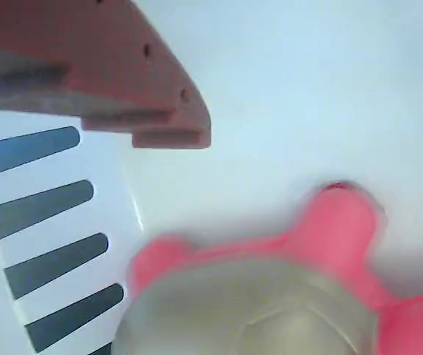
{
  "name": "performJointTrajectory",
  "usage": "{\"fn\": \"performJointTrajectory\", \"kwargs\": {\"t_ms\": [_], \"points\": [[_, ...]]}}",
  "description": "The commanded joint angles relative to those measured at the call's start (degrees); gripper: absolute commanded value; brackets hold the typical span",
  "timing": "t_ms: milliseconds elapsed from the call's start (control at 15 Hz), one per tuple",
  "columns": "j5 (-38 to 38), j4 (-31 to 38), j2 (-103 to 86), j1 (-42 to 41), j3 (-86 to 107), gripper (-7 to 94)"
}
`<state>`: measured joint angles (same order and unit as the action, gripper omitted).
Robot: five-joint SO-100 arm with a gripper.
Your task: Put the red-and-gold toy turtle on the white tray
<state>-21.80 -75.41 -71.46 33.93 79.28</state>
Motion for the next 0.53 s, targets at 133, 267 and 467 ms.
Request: {"fn": "performJointTrajectory", "kwargs": {"t_ms": [133, 267, 467], "points": [[-1.0, 0.3, -2.9, 0.4, -0.2, 58], [0.1, 1.2, -4.0, 0.3, -0.2, 12], [3.8, 3.5, -5.9, -0.4, -0.4, 0]]}}
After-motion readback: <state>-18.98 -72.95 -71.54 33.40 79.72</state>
